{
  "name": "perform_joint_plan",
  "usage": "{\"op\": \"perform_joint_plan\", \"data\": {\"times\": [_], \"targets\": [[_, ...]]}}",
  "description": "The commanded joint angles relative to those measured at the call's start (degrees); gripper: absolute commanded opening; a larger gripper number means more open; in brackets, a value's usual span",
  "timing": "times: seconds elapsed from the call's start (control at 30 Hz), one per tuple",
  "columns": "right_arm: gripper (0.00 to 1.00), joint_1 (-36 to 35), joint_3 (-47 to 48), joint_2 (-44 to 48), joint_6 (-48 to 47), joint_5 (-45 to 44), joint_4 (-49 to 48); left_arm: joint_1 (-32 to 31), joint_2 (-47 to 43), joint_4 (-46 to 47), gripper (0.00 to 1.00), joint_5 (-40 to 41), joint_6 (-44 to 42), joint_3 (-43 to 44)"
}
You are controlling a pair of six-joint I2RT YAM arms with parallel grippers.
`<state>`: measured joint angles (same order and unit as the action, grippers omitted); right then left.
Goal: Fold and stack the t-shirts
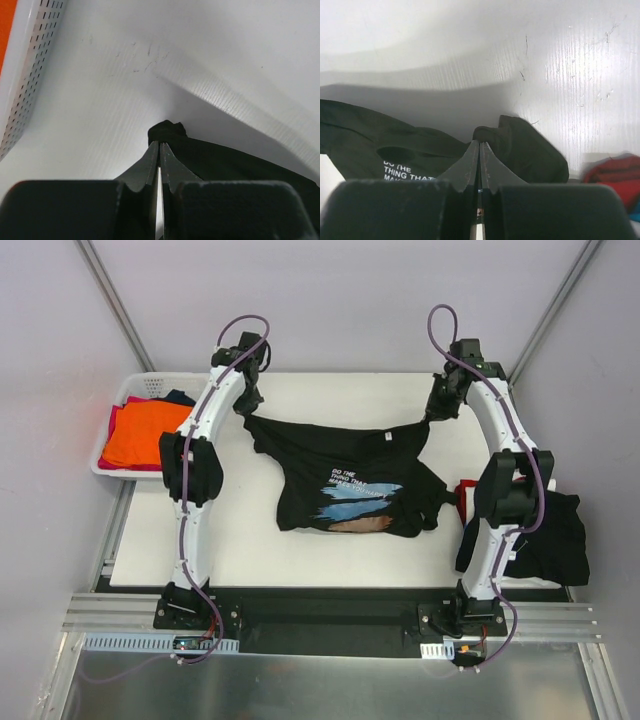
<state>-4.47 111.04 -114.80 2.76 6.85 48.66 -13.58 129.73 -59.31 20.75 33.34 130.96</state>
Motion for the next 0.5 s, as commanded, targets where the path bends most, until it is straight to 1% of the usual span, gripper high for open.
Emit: {"op": "perform_joint_plan", "data": {"times": [0.0, 0.03, 0.07, 0.1, 0.13, 0.17, 0.2, 0.23, 0.27, 0.3, 0.37, 0.4, 0.43, 0.47], "targets": [[0.04, 0.8, 4.3, -2.3, 0.8, -0.3, -0.7, 1.7, 0.1, 0.1, 0.0, -1.9, 1.3, -0.2], [0.12, 1.1, 5.1, -3.3, 0.8, 1.1, -0.1, 2.5, 0.3, 0.1, 0.0, -2.8, 1.2, -0.2], [0.22, 1.4, 8.8, -4.9, 0.9, 2.1, 3.2, 2.9, 0.5, -0.1, 0.02, -5.3, 1.0, -0.2], [0.33, 1.6, 10.4, -6.3, 0.6, 2.8, 5.5, 3.3, 0.7, -0.3, 0.17, -6.0, 0.9, -0.4], [0.34, 1.7, 11.3, -7.3, 0.2, 3.3, 7.0, 3.3, 0.3, -0.5, 0.33, -6.4, 0.9, -0.9], [0.38, 1.5, 8.4, -6.2, 0.2, 3.5, 7.5, 3.3, 0.0, -0.5, 0.77, -6.9, 0.8, -2.6], [0.52, 1.4, 5.6, -4.7, 0.7, 3.9, 6.3, 3.2, -1.5, -0.5, 0.97, -7.1, 0.8, -3.9], [0.59, 1.4, 1.9, 0.1, 1.1, 4.1, 4.7, 3.2, -2.4, -0.5, 0.99, -7.1, 1.0, -5.1], [0.68, 1.3, -4.4, 2.5, 1.5, 4.4, 1.6, 3.0, -3.7, -0.4, 0.99, -7.4, 1.4, -8.1], [0.8, 1.1, -7.5, 5.2, 1.7, 4.5, 0.5, 2.9, -6.4, -0.2, 0.99, -7.3, 1.5, -9.7], [0.81, 0.3, -12.1, 11.9, 2.4, 4.8, -0.8, 1.8, -9.6, 0.3, 0.99, -7.3, 1.8, -14.1], [0.78, -0.1, -17.9, 14.3, 2.7, 6.1, -1.7, 1.2, -13.2, 0.8, 0.99, -7.9, 1.9, -15.7], [0.75, -0.8, -20.4, 16.5, 3.0, 6.0, -3.1, 0.5, -15.0, 1.3, 0.99, -8.1, 1.7, -17.4], [0.72, -2.5, -23.0, 20.5, 3.0, 5.5, -3.5, -1.7, -18.3, 1.7, 0.99, -8.0, 1.7, -20.2]]}}
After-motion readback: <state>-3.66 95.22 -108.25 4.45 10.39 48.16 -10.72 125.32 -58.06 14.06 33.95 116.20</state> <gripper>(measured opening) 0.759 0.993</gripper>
